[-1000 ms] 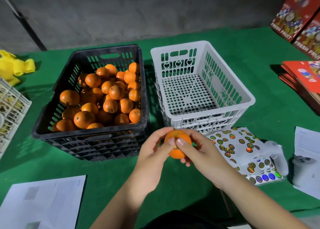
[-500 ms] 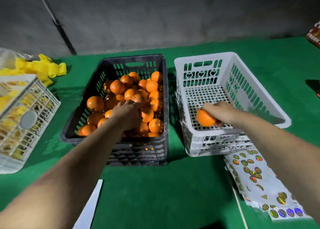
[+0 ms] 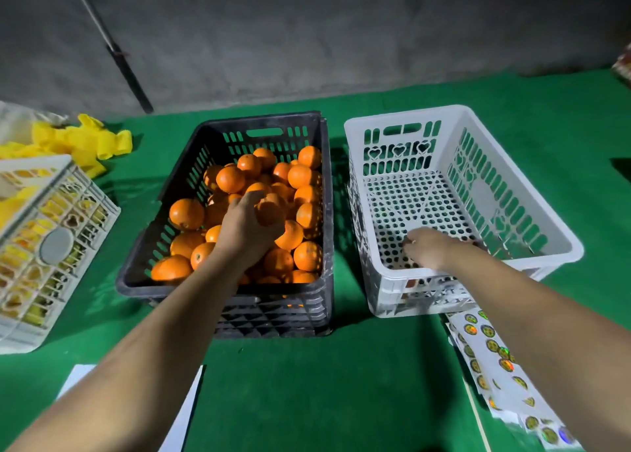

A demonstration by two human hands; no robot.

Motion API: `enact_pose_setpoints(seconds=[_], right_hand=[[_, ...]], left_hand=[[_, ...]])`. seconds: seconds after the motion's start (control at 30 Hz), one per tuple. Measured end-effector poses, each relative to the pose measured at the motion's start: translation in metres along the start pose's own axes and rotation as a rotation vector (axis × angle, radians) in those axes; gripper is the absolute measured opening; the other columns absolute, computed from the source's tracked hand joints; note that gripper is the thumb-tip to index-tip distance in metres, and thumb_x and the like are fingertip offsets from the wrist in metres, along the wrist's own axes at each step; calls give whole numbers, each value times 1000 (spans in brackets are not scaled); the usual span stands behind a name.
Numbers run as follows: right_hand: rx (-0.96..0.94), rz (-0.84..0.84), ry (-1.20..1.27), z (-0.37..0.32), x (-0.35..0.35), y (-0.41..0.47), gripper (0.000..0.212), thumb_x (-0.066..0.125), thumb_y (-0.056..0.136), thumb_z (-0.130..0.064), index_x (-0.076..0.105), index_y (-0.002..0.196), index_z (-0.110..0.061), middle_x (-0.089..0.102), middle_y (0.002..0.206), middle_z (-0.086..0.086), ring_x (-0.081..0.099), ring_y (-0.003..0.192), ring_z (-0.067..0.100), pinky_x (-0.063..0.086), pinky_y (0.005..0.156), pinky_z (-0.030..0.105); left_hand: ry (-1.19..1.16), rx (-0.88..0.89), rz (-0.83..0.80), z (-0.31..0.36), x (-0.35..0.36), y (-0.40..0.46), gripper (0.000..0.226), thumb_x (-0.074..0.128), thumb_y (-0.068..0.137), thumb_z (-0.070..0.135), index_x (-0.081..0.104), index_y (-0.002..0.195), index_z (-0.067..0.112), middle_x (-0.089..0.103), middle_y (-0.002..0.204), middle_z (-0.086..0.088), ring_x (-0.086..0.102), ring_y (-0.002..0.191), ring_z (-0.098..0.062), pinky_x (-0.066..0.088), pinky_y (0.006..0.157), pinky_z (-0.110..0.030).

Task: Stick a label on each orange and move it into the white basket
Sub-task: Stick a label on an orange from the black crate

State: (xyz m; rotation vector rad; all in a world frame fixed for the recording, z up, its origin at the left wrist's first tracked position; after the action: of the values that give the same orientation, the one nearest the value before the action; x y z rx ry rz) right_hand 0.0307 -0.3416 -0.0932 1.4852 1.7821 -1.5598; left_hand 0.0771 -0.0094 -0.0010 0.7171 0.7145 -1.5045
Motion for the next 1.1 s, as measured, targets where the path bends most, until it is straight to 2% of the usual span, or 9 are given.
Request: enact_pose_setpoints(seconds=[0.1,0.17,0.23,0.33,0.4,0.5,0.7,0.83,1.1], right_hand=[[-178,357,139,1,-15,-28,32,44,105,-29,59,132,-22,74,87,0,60,52,9,42,52,26],[-330,627,113,7,-12,-57,33,49,103,-27,60,133,-19,72,112,6,68,85,17,50,74,32],[-398,859,47,25,11,-91,37,55,101,-25,58,136,-12,58,129,11,54,118,25,41,101,37],[-306,934,56,72,75,-134,45,64,94,-25,53,135,-11,44,128,11,42,122,31,34,101,38],[-178,912,30,106,113,-145,40,69,90,-23,56,126,-10,46,120,11,46,110,33,37,92,41],[-33,739,0,144,137,-134,30,75,87,-12,67,114,-5,55,111,15,55,95,41,47,81,47],[177,267,2,158,134,-89,56,51,103,-22,34,155,-34,47,138,6,65,109,34,54,82,40],[142,168,-177,156,130,-74,51,42,103,-26,39,152,-41,45,151,1,64,116,34,54,88,41],[-22,135,-457,156,133,-72,21,43,103,-25,47,121,-34,51,126,3,64,100,33,51,75,37]], left_hand=[[-305,213,70,12,-8,-39,61,76,90,49,52,144,36,65,113,34,65,103,9,51,73,-6],[-412,336,99,26,-6,-73,59,72,90,58,51,143,44,64,123,33,64,113,7,56,82,-14],[-474,442,95,35,7,-107,58,72,88,60,51,141,48,63,134,18,65,120,-7,57,89,-27],[-509,478,10,37,38,-154,62,70,84,69,53,139,49,58,140,22,58,126,-2,46,93,-10],[-409,464,-76,37,64,-176,67,66,77,80,50,138,58,47,141,35,48,130,7,39,98,-6],[-360,488,-226,37,103,-192,68,73,75,75,53,137,56,48,139,34,47,134,0,36,108,-12],[-327,471,-424,41,142,-198,68,83,75,63,54,136,53,49,137,36,45,133,3,32,110,-13],[-342,424,-446,37,149,-198,68,78,74,67,58,136,49,48,135,37,44,131,5,35,108,-15],[-369,346,-474,32,154,-198,70,76,74,73,52,137,57,49,135,35,47,129,1,43,110,-30]])
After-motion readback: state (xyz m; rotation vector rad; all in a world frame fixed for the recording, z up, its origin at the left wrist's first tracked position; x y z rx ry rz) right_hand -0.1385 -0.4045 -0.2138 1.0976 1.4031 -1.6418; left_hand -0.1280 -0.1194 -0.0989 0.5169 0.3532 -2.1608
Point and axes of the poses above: each hand's wrist, its own y-axis towards the middle knuckle, its own x-axis out of the palm, z = x × y, the point moved 4 cm from there along y, towards the middle knuckle
